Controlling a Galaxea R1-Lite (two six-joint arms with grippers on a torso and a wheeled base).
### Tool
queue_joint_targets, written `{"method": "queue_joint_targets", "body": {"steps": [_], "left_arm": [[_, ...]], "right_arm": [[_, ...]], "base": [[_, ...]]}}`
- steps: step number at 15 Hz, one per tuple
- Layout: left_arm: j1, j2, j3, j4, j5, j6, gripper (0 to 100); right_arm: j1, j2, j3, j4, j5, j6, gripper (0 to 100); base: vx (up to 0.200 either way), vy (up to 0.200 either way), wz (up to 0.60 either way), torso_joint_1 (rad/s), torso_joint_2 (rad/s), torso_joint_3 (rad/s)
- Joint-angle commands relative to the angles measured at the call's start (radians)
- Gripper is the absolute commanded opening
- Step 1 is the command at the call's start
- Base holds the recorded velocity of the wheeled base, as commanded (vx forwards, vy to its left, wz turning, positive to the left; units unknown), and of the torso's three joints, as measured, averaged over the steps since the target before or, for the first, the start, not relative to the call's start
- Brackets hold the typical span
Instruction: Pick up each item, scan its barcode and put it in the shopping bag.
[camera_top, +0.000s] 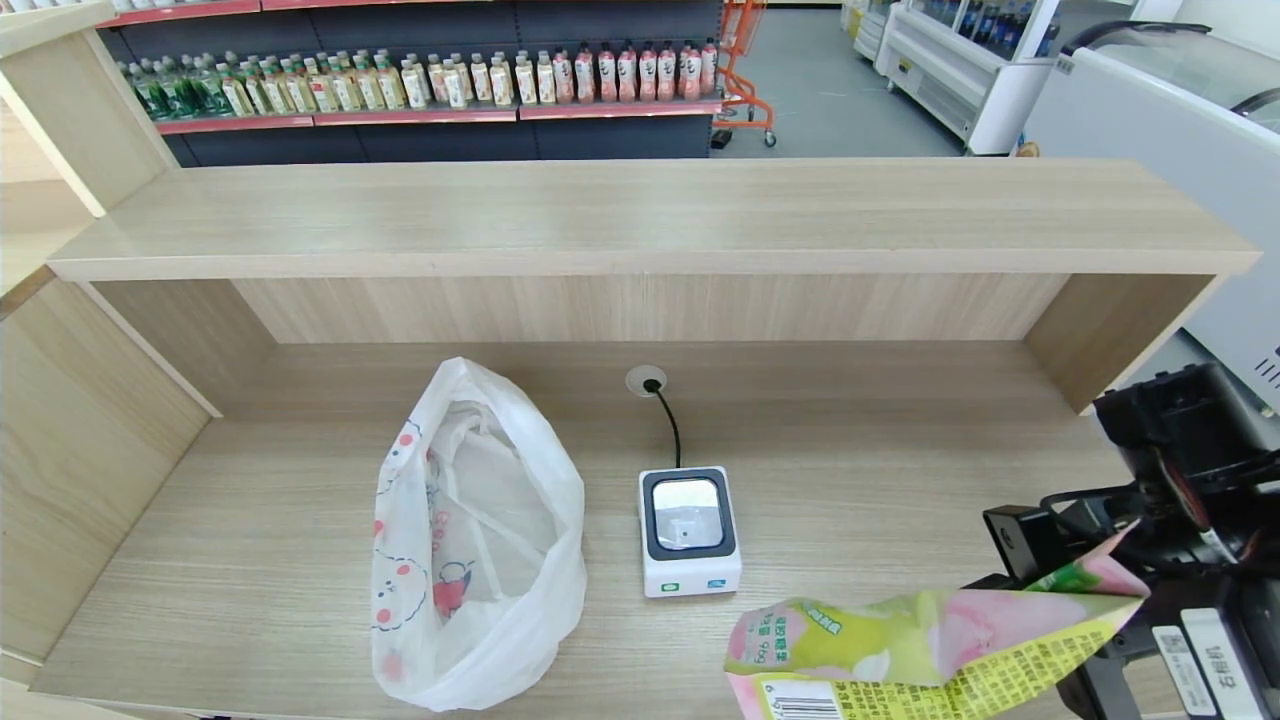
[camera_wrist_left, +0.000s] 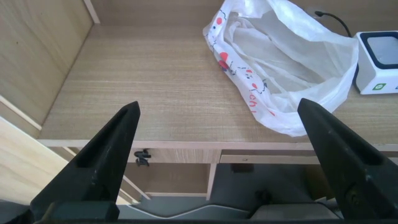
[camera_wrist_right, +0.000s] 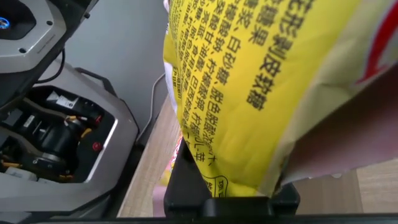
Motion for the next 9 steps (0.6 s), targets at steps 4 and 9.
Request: {"method": "queue_joint_targets", "body": {"steps": [4, 9], "left_arm": [[0.000, 0.000, 0.000, 0.000, 0.000, 0.000, 100], [0.000, 0.000, 0.000, 0.000, 0.000, 0.000, 100]], "right_arm": [[0.002, 0.005, -0.008, 0.000, 0.001, -0.007, 0], [0.002, 0.007, -0.005, 0.004, 0.001, -0.033, 0]], "base": [[0.000, 0.000, 0.00, 0.000, 0.00, 0.000], [0.000, 0.000, 0.00, 0.000, 0.00, 0.000]]}}
